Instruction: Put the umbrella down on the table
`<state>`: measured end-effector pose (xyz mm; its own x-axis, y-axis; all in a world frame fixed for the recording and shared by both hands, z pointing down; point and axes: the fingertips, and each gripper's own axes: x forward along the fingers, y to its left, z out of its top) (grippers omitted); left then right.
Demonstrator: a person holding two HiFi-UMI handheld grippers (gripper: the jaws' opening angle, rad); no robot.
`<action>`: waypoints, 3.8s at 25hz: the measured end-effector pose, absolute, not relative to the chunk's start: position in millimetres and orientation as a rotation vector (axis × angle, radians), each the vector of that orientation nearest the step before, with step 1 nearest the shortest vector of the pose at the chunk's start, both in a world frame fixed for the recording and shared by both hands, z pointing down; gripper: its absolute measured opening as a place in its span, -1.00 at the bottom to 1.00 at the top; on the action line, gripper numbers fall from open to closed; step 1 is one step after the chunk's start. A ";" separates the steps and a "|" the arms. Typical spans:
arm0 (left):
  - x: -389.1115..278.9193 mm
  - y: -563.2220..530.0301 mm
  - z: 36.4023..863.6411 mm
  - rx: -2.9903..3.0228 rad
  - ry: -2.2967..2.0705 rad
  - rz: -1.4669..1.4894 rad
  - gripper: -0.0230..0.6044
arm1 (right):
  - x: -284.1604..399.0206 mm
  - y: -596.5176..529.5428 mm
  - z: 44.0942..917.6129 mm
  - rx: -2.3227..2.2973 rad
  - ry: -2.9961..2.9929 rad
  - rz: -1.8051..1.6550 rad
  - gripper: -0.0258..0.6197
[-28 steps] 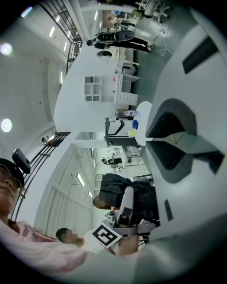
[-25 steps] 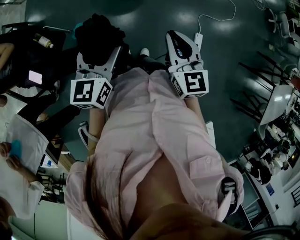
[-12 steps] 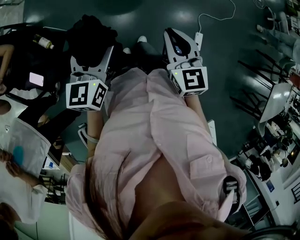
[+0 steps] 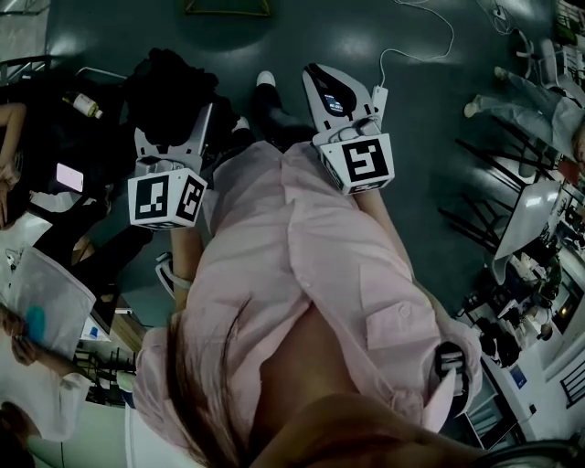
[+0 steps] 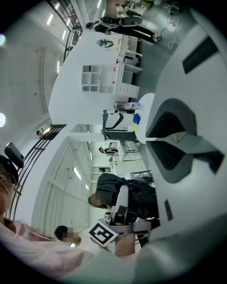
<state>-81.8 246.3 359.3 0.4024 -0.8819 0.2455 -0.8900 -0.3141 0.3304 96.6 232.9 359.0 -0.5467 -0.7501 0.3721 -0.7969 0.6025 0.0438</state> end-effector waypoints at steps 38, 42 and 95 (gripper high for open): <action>-94.8 29.3 364.2 2.212 -1.625 0.040 0.14 | 120.0 18.9 373.4 1.306 -2.466 0.247 -0.79; -121.8 2.1 361.4 2.225 -1.604 0.050 0.14 | 95.9 -3.8 366.5 1.324 -2.445 0.240 -0.79; -156.4 -129.0 395.7 1.890 -1.790 0.263 0.14 | 99.8 -192.5 386.8 1.194 -2.486 0.301 -0.79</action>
